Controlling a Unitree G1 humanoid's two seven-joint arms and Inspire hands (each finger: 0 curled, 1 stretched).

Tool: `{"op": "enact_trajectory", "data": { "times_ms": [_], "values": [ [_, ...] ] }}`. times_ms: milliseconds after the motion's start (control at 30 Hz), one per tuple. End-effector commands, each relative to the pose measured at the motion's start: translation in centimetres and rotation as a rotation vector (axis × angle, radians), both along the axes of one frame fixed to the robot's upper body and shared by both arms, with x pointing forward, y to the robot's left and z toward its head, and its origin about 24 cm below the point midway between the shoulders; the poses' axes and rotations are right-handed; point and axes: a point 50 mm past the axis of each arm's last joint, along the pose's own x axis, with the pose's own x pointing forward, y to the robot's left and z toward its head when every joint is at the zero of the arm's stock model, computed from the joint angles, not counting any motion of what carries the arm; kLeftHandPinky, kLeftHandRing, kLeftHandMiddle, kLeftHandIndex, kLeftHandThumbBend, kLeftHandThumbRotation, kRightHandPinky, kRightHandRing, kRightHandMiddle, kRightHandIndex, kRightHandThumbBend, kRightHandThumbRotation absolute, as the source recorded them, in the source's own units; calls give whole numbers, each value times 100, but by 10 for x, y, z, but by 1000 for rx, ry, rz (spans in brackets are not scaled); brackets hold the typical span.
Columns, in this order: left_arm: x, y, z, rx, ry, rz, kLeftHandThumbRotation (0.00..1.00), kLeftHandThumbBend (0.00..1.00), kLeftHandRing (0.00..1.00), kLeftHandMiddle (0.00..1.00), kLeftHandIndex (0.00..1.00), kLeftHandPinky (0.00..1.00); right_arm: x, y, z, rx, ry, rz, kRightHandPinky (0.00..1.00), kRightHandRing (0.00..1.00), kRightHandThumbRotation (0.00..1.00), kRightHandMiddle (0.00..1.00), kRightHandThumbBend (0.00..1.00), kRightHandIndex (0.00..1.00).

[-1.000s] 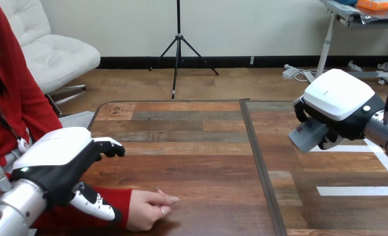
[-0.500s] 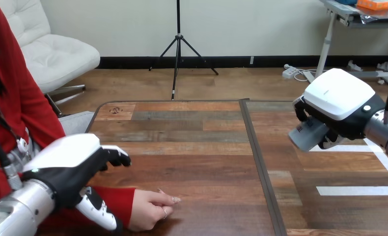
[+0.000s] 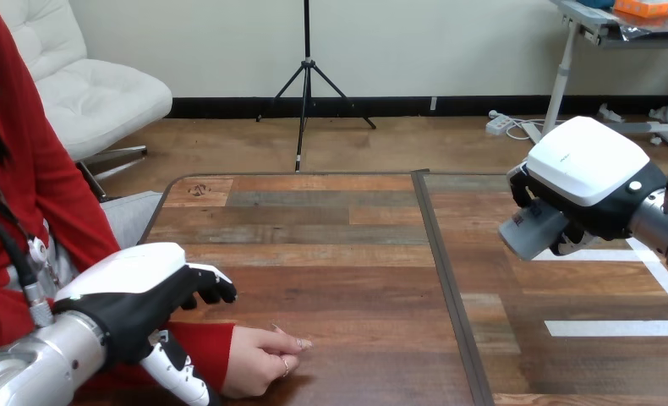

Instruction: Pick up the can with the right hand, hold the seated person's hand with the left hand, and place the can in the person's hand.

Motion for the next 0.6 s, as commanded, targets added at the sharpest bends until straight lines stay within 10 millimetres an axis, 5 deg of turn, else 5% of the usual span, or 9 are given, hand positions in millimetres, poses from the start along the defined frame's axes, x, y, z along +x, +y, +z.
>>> {"op": "enact_trajectory", "data": {
  "times_ms": [0, 567],
  "values": [
    [8, -7, 21, 35, -81, -49, 2, 100, 78, 80, 78, 68, 12, -2, 38, 24, -140, -7, 41, 49, 0, 52, 73, 47],
    [11, -10, 18, 67, -63, -60, 0, 100, 79, 79, 77, 71, 11, -3, 38, 57, -145, -4, 41, 49, 0, 52, 73, 47]
  ]
}}
